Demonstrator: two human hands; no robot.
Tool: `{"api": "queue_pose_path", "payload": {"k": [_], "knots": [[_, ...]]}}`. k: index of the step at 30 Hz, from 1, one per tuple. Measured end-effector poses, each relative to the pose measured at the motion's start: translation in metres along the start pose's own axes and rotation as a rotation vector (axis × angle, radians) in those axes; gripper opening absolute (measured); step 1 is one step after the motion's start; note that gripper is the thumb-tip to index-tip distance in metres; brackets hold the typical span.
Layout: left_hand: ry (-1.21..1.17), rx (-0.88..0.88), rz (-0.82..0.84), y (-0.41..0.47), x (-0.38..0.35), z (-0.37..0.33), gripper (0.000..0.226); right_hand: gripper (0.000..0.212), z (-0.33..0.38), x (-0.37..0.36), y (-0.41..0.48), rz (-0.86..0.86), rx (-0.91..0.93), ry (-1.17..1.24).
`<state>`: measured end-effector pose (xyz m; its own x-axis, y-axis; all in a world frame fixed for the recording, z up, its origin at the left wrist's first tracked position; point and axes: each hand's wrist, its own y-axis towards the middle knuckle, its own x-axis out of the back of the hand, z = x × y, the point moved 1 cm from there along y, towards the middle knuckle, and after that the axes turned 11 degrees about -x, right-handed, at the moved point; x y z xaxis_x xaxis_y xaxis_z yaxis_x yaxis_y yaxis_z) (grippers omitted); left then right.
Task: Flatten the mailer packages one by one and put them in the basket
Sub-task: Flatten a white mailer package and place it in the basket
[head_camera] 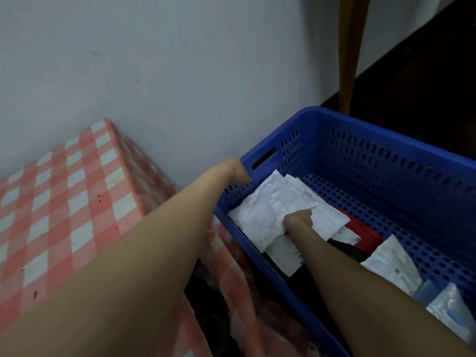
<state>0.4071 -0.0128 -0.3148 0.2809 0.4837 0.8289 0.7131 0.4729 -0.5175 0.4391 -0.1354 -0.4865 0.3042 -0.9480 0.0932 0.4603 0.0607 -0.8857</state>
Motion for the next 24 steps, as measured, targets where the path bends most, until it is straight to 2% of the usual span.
{"api": "queue_pose_path", "payload": {"k": [2,6,8,12,14,15,16,19,24], "knots": [[0.029,-0.001,0.009,0.001,-0.003,0.002,0.032,0.063,0.002,-0.001,-0.001,-0.021,0.019,-0.111],[0.062,-0.005,0.03,-0.003,-0.002,0.0,0.035,0.087,0.007,0.001,-0.012,-0.127,0.035,-0.389],[0.066,-0.019,0.013,-0.009,0.003,-0.002,0.036,0.079,0.012,0.007,-0.025,-0.174,0.124,-0.547],[0.156,-0.011,-0.034,-0.024,0.013,-0.002,0.036,0.07,0.022,0.006,-0.05,-0.207,0.28,-0.662],[0.2,-0.022,-0.082,-0.042,0.023,-0.002,0.027,0.067,0.029,0.006,-0.072,-0.225,0.367,-0.677],[0.219,-0.027,-0.106,-0.054,0.029,-0.002,0.016,0.066,0.032,0.005,-0.083,-0.231,0.41,-0.678],[0.239,-0.032,-0.146,-0.063,0.034,0.001,0.014,0.064,0.035,0.004,-0.096,-0.228,0.448,-0.682],[0.366,-0.036,-0.352,-0.097,0.051,0.011,0.037,0.061,0.043,-0.001,-0.136,-0.212,0.546,-0.678],[0.419,-0.02,-0.593,-0.156,0.071,0.035,0.038,0.054,0.054,-0.017,-0.215,-0.196,0.722,-0.684]]}}
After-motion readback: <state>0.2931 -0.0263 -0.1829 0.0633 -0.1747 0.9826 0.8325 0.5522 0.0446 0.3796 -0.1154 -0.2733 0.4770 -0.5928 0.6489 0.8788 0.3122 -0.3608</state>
